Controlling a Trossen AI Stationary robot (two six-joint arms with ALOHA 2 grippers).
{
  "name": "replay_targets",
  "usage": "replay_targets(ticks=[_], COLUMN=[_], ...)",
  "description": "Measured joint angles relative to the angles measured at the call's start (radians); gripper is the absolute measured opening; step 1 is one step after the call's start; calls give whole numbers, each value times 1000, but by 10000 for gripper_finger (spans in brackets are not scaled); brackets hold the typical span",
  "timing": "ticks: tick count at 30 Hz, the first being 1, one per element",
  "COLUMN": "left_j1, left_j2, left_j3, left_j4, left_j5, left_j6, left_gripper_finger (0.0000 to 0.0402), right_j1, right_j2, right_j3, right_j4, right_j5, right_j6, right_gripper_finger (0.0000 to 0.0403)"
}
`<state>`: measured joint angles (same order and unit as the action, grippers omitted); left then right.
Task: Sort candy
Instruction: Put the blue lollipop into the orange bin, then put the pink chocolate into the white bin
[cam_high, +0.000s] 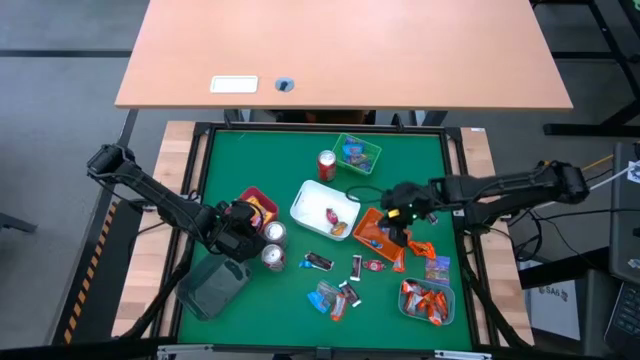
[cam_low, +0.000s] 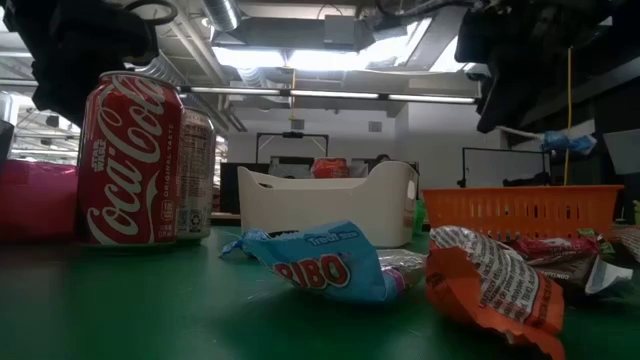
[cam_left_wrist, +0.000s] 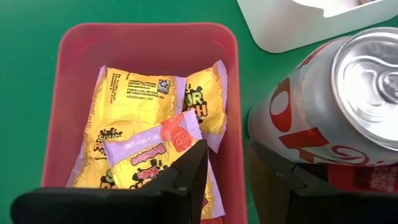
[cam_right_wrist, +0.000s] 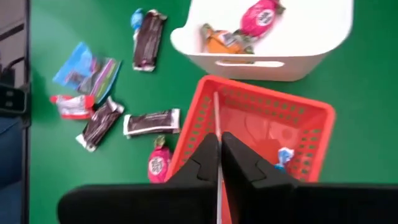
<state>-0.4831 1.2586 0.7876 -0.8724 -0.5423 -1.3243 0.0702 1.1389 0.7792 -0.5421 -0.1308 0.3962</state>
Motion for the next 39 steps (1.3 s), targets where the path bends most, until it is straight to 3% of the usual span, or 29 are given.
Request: replay_targets(ticks=[9, 19, 27, 33, 39], left_j1=[0, 0, 0, 0, 4], left_j2=[0, 0, 0, 0, 0], left_j3=[0, 0, 1, 1, 1], left_j4=[28, 270, 589, 685, 989], left_j5=[-84, -198, -252, -259, -240], left_j6=[24, 349, 671, 769, 864], left_gripper_finger=[99, 99, 99, 99, 99], right_j1=[35, 35, 35, 35, 35], right_j2=[0, 0, 0, 0, 0], right_j3=[0, 0, 0, 0, 0], right_j4=[2, 2, 2, 2, 2], right_j5=[0, 36, 44, 44, 44], right_j6=[0, -1, 0, 0, 0], right_gripper_finger=[52, 127, 133, 134, 134])
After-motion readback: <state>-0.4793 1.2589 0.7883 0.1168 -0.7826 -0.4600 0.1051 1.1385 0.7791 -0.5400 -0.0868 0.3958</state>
